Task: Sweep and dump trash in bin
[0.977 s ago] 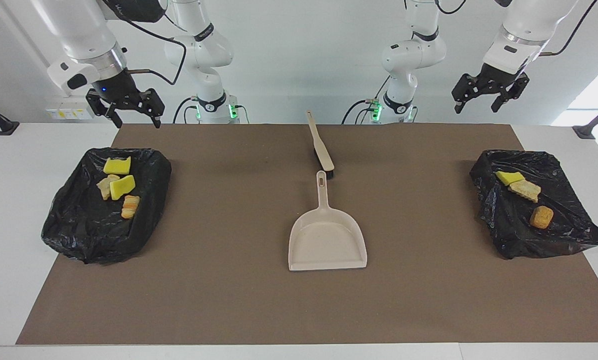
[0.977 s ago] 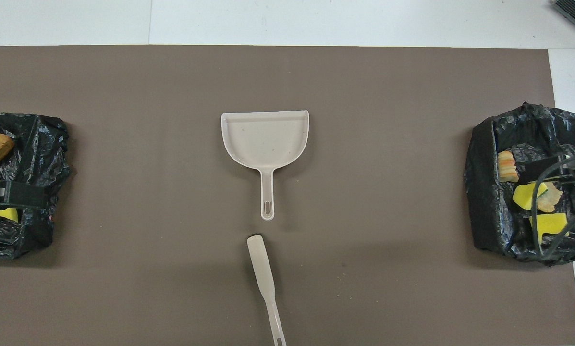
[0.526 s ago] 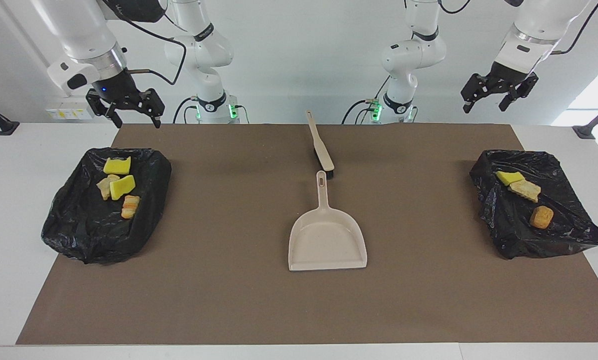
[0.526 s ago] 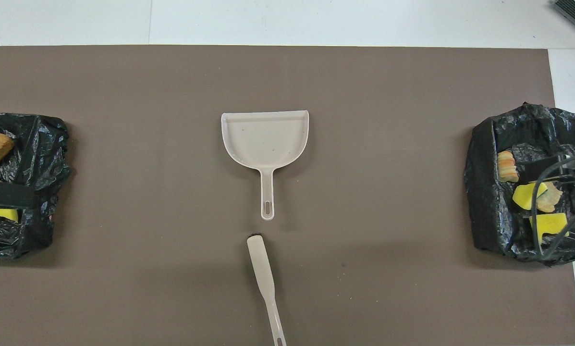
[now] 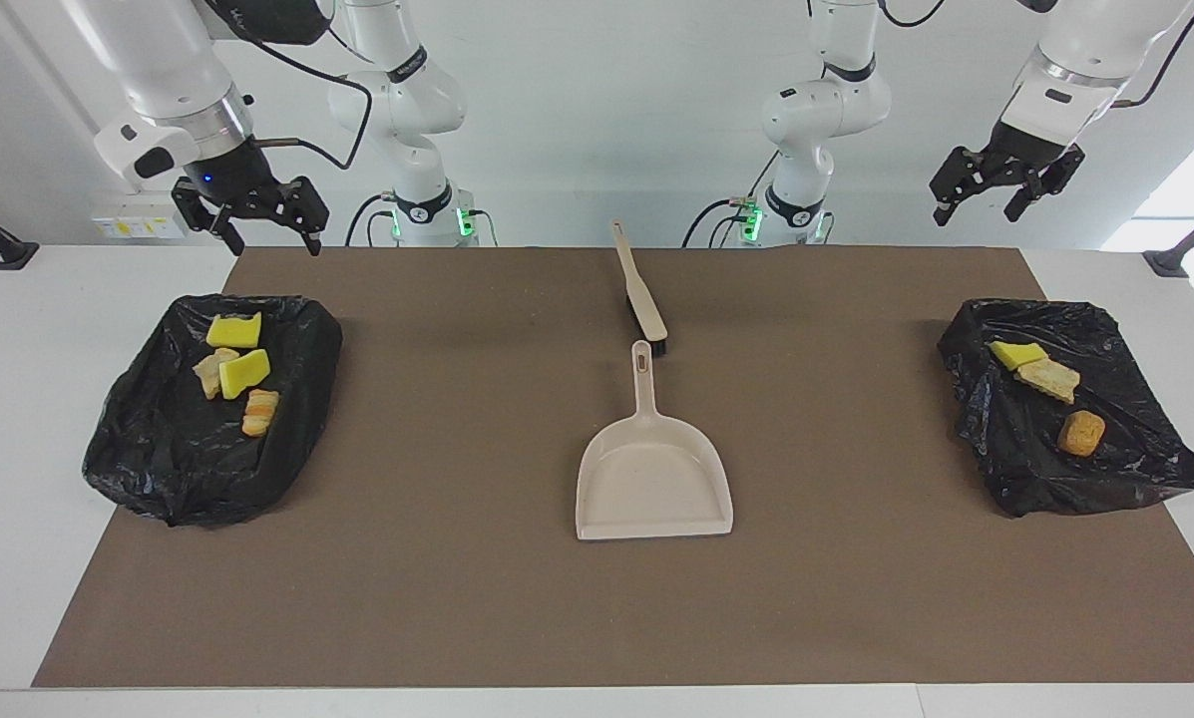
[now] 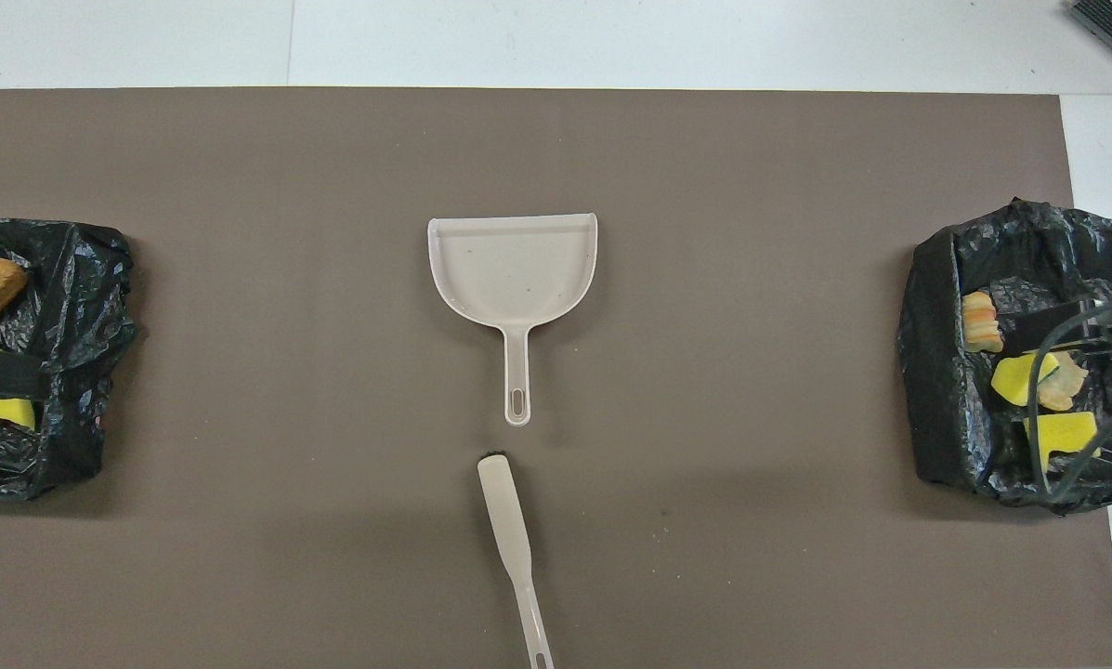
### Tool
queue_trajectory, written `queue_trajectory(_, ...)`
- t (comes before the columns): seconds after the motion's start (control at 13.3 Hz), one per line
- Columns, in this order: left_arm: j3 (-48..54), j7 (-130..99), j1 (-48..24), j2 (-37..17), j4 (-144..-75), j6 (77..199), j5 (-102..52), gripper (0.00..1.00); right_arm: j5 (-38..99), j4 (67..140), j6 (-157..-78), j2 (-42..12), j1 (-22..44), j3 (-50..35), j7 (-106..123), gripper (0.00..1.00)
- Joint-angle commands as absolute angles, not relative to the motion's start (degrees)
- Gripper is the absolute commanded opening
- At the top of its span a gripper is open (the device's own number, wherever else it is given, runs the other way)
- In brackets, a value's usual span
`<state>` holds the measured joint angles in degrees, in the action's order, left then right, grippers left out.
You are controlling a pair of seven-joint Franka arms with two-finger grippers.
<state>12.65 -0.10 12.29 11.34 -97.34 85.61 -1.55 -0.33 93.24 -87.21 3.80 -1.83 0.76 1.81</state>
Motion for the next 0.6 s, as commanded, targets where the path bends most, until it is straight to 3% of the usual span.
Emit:
queue_trajectory(0.0,12.22,0.26,10.73,12.48,-98.61,86.66,-2.2,1.0,0.7,93.08,-87.19,3.69,-2.11,0.62,0.88,1.0)
queue_trajectory(0.23,3.64,0.09,1.97,12.39,-98.61,86.57,-2.11,1.0,0.7,93.08,-87.19,3.78,-2.11,0.62,0.97,1.0)
queue_trajectory(0.53,2.9,0.7,2.72,12.31,-98.35,86.04,-2.11,1.0,0.7,93.16,-87.01,3.78,-2.11,0.53,0.97,1.0)
